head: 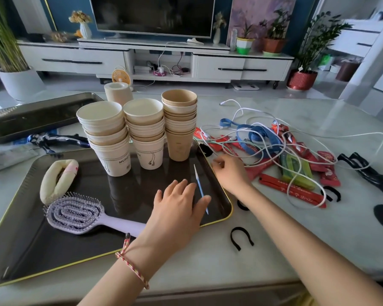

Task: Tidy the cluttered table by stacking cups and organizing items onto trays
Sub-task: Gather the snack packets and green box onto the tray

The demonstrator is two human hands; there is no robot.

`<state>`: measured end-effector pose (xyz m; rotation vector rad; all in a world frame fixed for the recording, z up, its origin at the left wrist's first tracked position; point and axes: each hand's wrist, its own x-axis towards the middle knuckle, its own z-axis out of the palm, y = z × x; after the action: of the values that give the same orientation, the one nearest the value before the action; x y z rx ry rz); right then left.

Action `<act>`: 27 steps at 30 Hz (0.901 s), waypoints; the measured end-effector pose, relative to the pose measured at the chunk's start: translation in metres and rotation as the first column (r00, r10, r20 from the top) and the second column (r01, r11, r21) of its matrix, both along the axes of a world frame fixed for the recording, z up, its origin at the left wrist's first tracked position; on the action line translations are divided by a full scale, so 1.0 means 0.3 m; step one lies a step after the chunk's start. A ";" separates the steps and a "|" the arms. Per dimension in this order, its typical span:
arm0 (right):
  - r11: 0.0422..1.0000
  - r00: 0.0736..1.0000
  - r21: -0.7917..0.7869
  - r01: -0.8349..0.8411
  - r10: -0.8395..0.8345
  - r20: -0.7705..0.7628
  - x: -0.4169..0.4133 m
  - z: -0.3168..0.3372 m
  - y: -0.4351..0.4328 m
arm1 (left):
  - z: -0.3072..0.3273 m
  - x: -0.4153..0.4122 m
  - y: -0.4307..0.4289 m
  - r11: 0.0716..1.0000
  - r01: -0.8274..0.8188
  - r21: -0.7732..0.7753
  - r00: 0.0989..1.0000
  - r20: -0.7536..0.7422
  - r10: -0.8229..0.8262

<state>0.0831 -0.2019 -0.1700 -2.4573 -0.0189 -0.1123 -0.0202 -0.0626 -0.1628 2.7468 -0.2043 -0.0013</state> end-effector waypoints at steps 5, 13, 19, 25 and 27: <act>0.994 0.997 -0.107 0.025 -0.033 -0.072 0.032 0.010 -0.006 | -0.042 -0.018 -0.019 0.998 -0.012 0.061 0.993 -0.119 0.019; 0.960 0.999 -0.280 0.001 -0.010 -0.032 0.006 0.042 -0.011 | -0.056 -0.024 0.022 0.998 -0.014 0.066 0.988 -0.154 0.024; 0.911 0.998 -0.413 0.003 -0.026 -0.051 -0.076 0.073 -0.073 | -0.068 -0.025 0.026 0.999 -0.026 0.042 0.992 -0.126 0.031; 0.997 0.996 -0.074 -0.033 0.039 0.077 -0.157 0.168 -0.168 | -0.061 -0.018 0.014 0.999 -0.018 0.027 0.994 -0.107 0.020; 1.000 0.974 0.008 -0.015 0.013 0.225 -0.182 0.197 -0.175 | -0.054 -0.018 0.011 1.000 -0.017 -0.006 0.994 -0.109 0.017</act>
<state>0.0285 -0.2543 -0.1108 -2.4222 -0.1346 -0.3833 -0.0256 -0.0593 -0.1788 2.7324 -0.1505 -0.1459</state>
